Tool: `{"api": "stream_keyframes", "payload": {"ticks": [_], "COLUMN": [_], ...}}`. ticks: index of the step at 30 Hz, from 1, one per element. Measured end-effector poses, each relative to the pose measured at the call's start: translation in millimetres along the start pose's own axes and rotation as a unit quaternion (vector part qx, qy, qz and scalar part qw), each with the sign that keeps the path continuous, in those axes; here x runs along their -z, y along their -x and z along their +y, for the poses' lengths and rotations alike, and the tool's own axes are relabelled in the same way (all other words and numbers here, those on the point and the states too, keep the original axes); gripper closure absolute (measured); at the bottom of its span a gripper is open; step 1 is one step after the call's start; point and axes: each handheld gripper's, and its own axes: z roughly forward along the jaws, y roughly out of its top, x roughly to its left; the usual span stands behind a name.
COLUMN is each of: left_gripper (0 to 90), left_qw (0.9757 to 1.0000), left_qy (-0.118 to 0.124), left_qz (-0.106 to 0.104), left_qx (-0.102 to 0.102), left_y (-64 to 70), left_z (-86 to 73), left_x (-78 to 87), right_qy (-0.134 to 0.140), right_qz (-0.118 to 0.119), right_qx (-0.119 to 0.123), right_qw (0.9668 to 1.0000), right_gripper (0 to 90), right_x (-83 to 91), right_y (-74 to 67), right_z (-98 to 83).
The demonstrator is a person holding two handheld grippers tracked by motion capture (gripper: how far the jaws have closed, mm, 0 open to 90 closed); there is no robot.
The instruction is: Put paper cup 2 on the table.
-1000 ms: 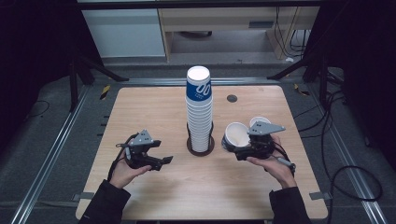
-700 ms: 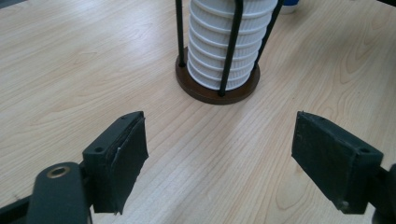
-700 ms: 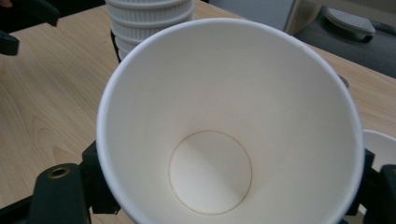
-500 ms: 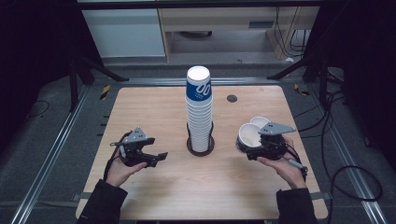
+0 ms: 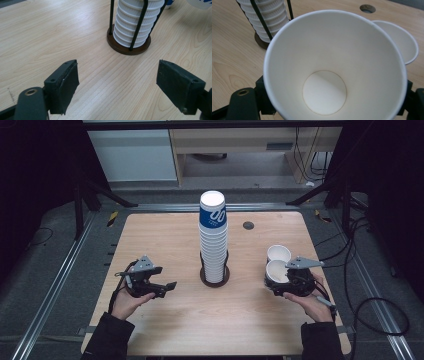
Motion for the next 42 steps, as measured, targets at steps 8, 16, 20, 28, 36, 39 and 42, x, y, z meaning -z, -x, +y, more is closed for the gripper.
{"api": "stream_keyframes", "payload": {"ticks": [8,16,20,28,36,39,42], "left_gripper": [17.1,16.7,16.7,16.7,16.5,16.2,16.1], "left_qw": [1.0000,1.0000,1.0000,0.9999,1.0000,1.0000,0.9999], "left_qy": [-0.001,-0.007,-0.008,-0.010,-0.009,-0.007,-0.001], "left_qz": [0.004,0.004,0.005,0.003,0.002,0.004,0.009], "left_qx": [0.003,0.001,0.001,0.000,0.002,0.002,0.007], "left_y": [-2.8,-2.0,-2.0,-1.9,-3.3,-3.8,-6.9], "left_z": [-0.8,-1.2,-1.7,-1.8,-2.1,-1.7,-2.1], "left_x": [1.0,-2.3,-2.8,-3.6,-2.0,-0.2,4.7], "right_qy": [-0.030,-0.046,-0.046,-0.060,-0.072,-0.070,-0.051], "right_qz": [0.001,0.001,0.000,0.001,0.010,0.008,0.001], "right_qx": [-0.012,-0.013,-0.015,-0.012,0.001,0.001,-0.009], "right_qw": [0.9995,0.9989,0.9988,0.9981,0.9974,0.9975,0.9987], "right_gripper": [19.7,19.4,19.2,18.7,11.0,8.7,6.1], "right_x": [-16.5,-27.4,-29.8,-33.0,-38.8,-37.8,-30.2], "right_y": [3.8,5.4,7.2,8.5,8.0,8.1,10.9], "right_z": [-11.2,-17.1,-18.6,-20.8,-25.9,-25.7,-24.3]}}
